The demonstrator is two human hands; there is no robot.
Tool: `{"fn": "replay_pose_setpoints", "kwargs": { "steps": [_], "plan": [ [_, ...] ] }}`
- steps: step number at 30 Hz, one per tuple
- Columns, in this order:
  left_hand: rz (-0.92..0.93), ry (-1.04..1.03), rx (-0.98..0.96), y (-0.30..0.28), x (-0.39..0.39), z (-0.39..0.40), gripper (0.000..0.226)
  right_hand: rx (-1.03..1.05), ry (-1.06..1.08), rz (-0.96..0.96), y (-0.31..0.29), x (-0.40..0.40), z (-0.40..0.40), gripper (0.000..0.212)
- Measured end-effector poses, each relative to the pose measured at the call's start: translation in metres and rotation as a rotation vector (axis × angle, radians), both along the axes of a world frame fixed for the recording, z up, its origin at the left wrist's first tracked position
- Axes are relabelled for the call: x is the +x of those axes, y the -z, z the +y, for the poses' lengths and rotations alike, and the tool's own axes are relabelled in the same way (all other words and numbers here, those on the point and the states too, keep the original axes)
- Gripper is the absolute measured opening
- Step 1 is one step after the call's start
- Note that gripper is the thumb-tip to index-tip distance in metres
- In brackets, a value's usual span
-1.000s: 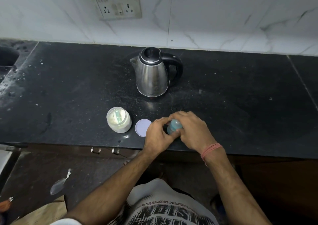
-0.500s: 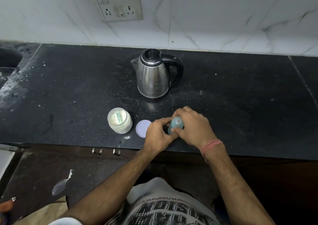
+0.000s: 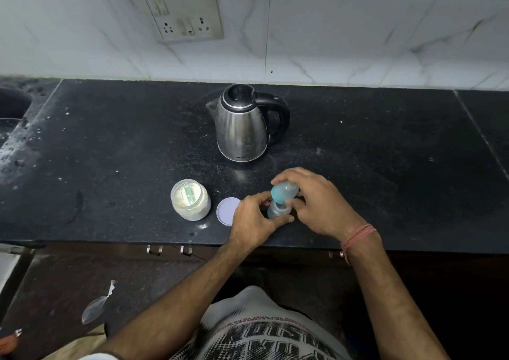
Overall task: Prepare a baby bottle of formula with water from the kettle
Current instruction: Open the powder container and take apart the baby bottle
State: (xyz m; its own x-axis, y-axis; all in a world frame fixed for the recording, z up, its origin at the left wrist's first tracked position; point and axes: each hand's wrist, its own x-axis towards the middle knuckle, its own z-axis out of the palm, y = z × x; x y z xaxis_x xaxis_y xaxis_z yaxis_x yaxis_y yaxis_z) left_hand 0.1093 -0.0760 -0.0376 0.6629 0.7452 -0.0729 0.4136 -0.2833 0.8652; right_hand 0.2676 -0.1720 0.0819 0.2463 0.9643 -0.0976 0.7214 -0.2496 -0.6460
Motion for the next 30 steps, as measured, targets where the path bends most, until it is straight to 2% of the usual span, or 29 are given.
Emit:
{"fn": "replay_pose_setpoints", "kwargs": {
  "steps": [4,5,8,11,17,20,25,30],
  "plan": [
    [-0.103,-0.027,-0.136,-0.010,-0.001,0.001,0.098,0.062,0.118,0.045,0.009,0.003,-0.001,0.054],
    [-0.127,-0.074,-0.162,-0.013,-0.002,0.001,0.094,0.078,0.142,0.043,0.010,0.003,-0.001,0.053],
    [-0.249,-0.199,-0.317,-0.030,-0.002,0.005,0.046,0.125,0.204,0.058,0.012,0.002,0.000,0.050],
    [-0.384,-0.256,-0.562,-0.054,0.010,0.009,0.026,0.178,0.250,0.051,0.012,0.002,0.002,0.048],
    [-0.397,-0.240,-0.818,-0.063,0.010,0.003,0.039,0.259,0.290,0.056,0.010,-0.012,0.002,0.044],
    [-0.410,-0.247,-0.957,-0.065,0.011,0.006,0.038,0.292,0.274,0.125,0.007,-0.008,0.003,0.043],
    [-0.442,-0.274,-1.006,-0.074,0.012,0.002,0.038,0.328,0.240,0.189,0.001,-0.004,0.002,0.044],
    [-0.478,-0.326,-1.038,-0.074,0.015,-0.002,0.032,0.364,0.203,0.170,0.000,-0.003,0.001,0.048]
  ]
}}
